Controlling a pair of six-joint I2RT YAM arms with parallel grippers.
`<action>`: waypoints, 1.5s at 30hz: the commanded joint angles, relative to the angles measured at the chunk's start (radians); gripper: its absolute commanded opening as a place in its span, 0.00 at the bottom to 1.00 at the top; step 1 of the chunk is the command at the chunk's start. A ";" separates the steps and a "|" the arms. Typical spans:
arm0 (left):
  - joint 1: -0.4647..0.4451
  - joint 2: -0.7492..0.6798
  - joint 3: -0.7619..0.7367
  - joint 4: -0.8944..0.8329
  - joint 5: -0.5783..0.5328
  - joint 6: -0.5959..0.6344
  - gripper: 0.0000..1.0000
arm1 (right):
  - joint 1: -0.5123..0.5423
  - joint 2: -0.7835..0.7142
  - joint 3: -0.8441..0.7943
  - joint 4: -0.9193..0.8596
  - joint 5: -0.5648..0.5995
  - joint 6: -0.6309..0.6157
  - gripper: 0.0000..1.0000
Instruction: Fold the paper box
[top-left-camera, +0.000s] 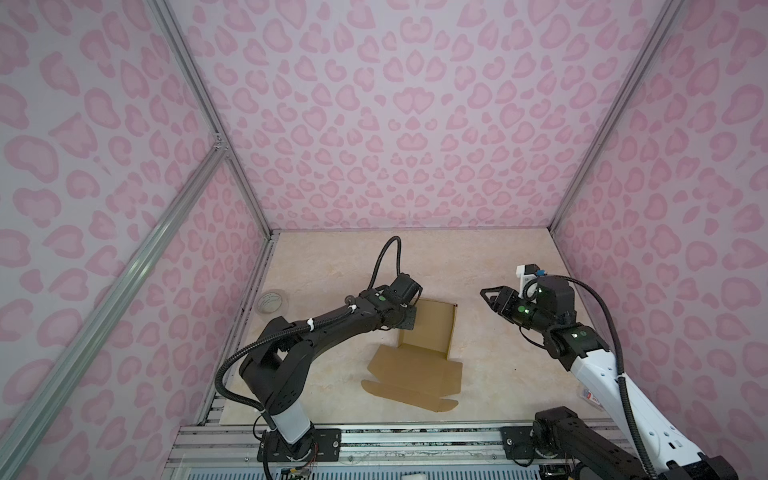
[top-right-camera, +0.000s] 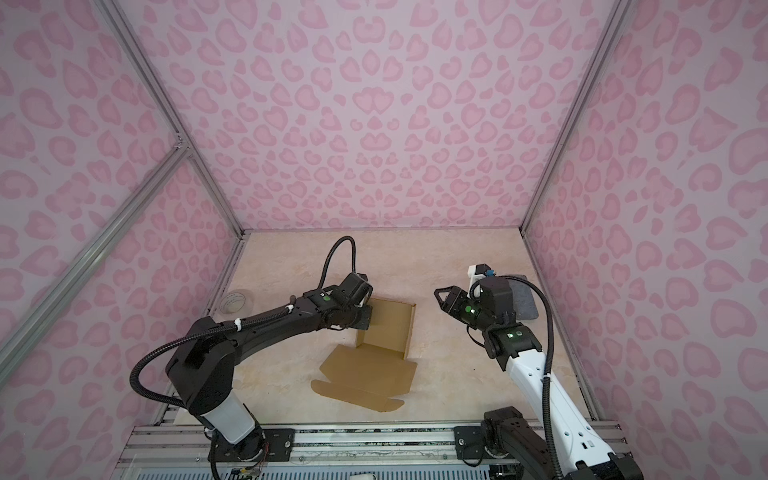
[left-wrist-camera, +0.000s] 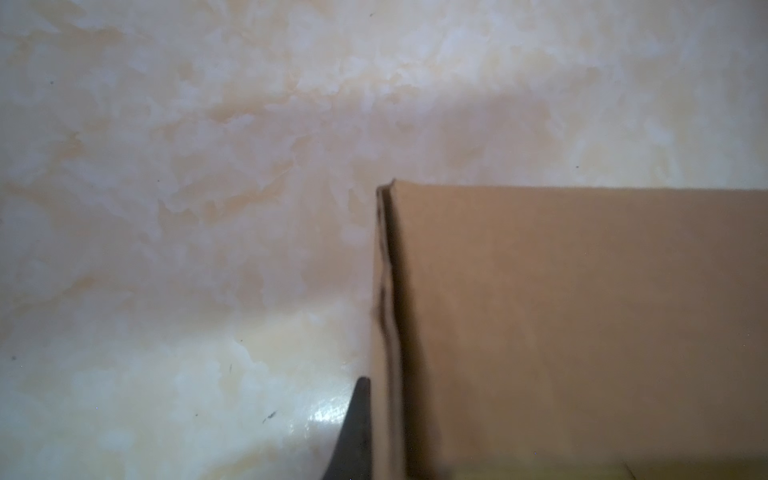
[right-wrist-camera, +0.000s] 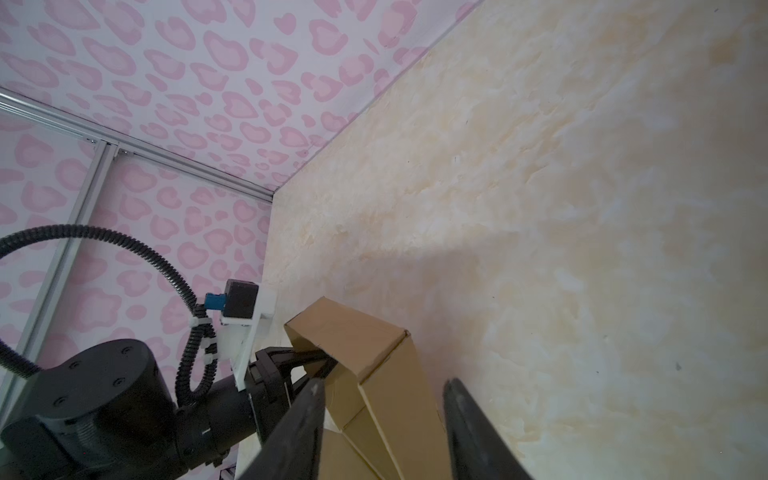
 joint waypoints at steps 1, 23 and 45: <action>0.002 0.023 0.020 -0.050 0.010 0.009 0.09 | 0.001 0.005 -0.010 -0.001 -0.018 -0.002 0.49; 0.005 0.092 0.083 -0.093 0.002 0.045 0.27 | 0.254 0.102 0.043 -0.040 0.102 -0.151 0.49; 0.007 0.117 0.137 -0.125 0.013 0.071 0.35 | 0.338 0.274 0.023 0.062 0.150 -0.152 0.48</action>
